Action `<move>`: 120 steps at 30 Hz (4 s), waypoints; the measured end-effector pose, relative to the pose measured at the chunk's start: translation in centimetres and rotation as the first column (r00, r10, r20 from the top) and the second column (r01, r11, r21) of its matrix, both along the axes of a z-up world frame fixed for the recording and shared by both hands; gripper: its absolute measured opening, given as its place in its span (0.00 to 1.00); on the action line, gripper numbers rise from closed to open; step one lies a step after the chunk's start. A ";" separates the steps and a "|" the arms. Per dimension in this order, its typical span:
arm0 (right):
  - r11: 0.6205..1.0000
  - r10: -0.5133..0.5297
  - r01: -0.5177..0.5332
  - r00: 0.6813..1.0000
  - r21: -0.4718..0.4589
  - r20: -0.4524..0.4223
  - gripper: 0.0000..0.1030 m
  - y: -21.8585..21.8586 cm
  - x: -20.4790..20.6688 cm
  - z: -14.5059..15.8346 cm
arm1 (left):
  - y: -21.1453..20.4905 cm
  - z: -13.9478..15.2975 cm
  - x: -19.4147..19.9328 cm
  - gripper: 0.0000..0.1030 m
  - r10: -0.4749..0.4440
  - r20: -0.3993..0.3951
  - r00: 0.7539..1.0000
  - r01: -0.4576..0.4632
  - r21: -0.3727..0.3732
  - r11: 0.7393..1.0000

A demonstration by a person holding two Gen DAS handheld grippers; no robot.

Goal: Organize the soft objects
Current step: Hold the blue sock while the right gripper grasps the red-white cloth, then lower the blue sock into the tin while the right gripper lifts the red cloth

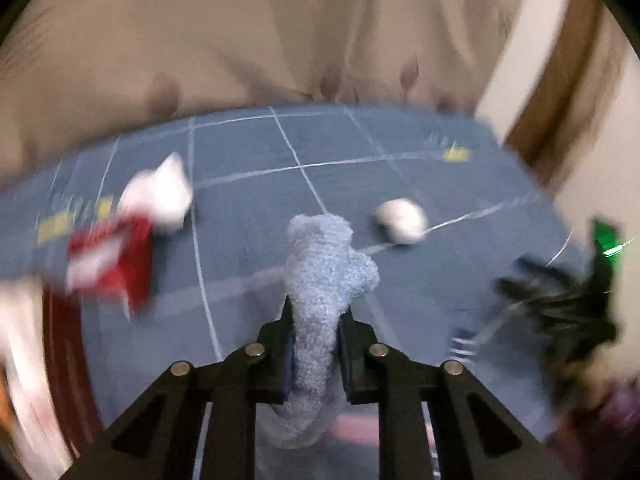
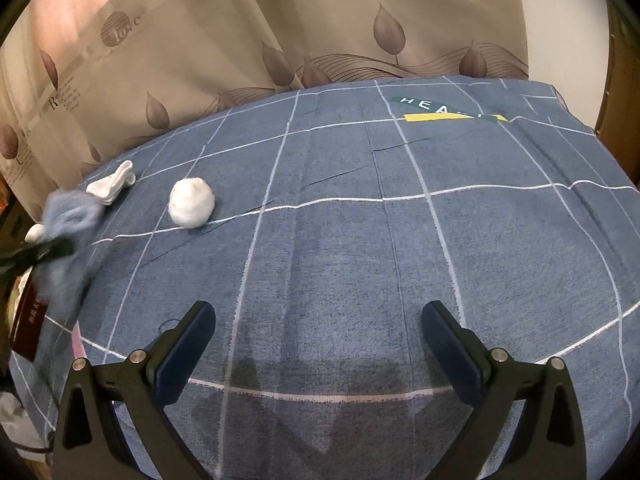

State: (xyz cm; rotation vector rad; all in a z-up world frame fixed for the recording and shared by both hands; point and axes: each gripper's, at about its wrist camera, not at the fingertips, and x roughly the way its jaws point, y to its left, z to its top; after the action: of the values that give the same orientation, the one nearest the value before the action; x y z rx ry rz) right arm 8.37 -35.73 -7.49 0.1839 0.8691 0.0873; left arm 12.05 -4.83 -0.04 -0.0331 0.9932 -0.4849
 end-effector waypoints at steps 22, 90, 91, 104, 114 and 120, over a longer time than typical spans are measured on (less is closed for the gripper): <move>0.792 0.609 -0.587 0.782 -0.171 0.132 0.99 15.2 -0.8 8.7 | 10.3 0.5 -17.8 0.17 0.244 -0.020 0.970 -0.234 -0.356 0.905; 0.855 0.463 -0.467 0.883 0.228 0.072 0.16 12.9 -3.0 1.1 | 20.4 8.2 -18.3 0.19 0.436 0.045 0.899 -0.408 -0.276 0.870; 0.855 0.463 -0.467 0.883 0.225 0.075 0.16 12.9 -3.1 1.1 | 21.1 8.2 -17.8 0.19 0.442 0.050 0.896 -0.415 -0.262 0.871; 0.853 0.464 -0.469 0.882 0.229 0.076 0.17 13.0 -3.2 1.1 | 23.4 2.9 -10.6 0.19 0.537 -0.005 0.844 -0.516 -0.281 0.809; 0.848 0.472 -0.474 0.879 0.236 0.066 0.18 13.1 -3.0 0.9 | 24.1 -1.0 -10.3 0.27 0.564 -0.061 0.824 -0.556 -0.286 0.781; 0.850 0.473 -0.473 0.879 0.232 0.059 0.19 13.1 -2.9 0.9 | 24.4 -1.8 -10.1 0.58 0.544 -0.089 0.835 -0.541 -0.318 0.779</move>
State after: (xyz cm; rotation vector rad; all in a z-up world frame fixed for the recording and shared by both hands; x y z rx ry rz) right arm 5.42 -22.59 -6.59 0.1915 0.8878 0.6600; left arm 1.94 19.53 -1.88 -0.6109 0.8342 -0.1075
